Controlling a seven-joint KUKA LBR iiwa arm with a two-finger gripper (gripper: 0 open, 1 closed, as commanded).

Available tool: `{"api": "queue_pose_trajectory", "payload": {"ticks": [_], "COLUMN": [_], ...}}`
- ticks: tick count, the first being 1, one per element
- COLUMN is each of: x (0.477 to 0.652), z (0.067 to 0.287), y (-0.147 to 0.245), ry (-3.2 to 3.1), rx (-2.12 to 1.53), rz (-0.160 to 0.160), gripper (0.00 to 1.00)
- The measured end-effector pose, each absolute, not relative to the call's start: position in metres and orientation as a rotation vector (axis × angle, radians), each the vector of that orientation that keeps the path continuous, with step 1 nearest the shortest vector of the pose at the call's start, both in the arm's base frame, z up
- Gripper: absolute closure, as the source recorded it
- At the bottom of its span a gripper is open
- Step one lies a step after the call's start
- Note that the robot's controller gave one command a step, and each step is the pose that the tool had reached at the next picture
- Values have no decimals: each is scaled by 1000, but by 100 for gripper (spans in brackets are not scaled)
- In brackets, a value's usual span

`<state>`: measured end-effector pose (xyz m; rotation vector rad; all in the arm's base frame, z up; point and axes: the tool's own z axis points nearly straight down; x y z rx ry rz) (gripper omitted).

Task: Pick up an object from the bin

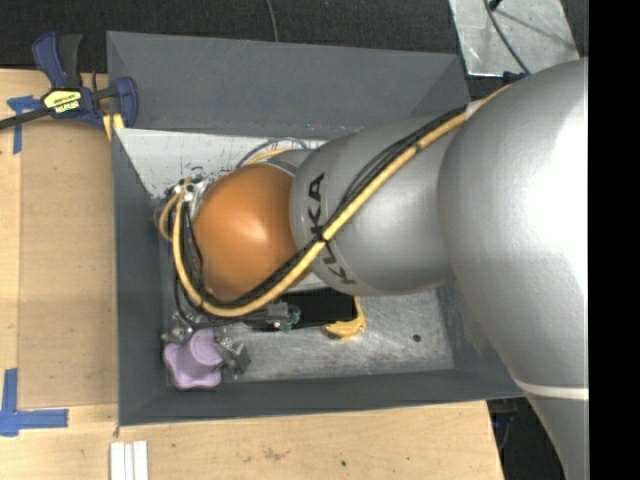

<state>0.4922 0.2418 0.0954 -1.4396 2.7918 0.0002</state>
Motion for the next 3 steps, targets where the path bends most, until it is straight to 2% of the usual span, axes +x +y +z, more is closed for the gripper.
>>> {"api": "queue_pose_trajectory", "payload": {"ticks": [3], "x": [493], "z": [157], "y": [243], "ry": [2791], "rx": [-1438], "rz": [1], "gripper": [100]}}
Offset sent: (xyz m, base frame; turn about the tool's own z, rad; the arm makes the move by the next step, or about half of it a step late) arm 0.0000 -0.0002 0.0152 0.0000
